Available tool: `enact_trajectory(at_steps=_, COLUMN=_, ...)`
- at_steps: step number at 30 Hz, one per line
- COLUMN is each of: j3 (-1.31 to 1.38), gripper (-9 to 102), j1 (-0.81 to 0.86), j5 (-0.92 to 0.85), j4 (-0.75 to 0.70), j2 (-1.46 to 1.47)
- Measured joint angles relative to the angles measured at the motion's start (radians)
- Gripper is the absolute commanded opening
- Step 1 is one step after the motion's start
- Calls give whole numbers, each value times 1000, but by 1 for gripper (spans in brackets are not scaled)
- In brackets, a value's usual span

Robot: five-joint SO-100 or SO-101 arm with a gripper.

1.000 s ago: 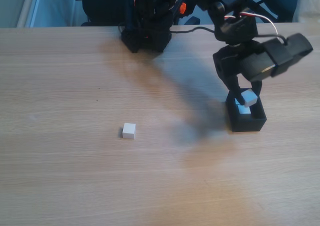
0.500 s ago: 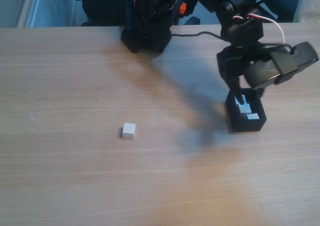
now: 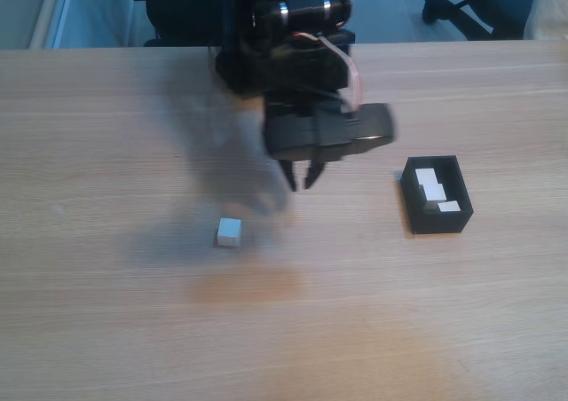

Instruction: Pick blocks and place them in the box.

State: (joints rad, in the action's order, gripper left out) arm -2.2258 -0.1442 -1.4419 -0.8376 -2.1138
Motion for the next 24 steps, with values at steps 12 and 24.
enact_trajectory(at_steps=12, j3=-210, gripper=17, j1=293, j5=0, j4=210, j2=-52)
enact_trajectory(at_steps=24, j3=-258, gripper=18, j1=322, j5=-6, j4=382, j2=20)
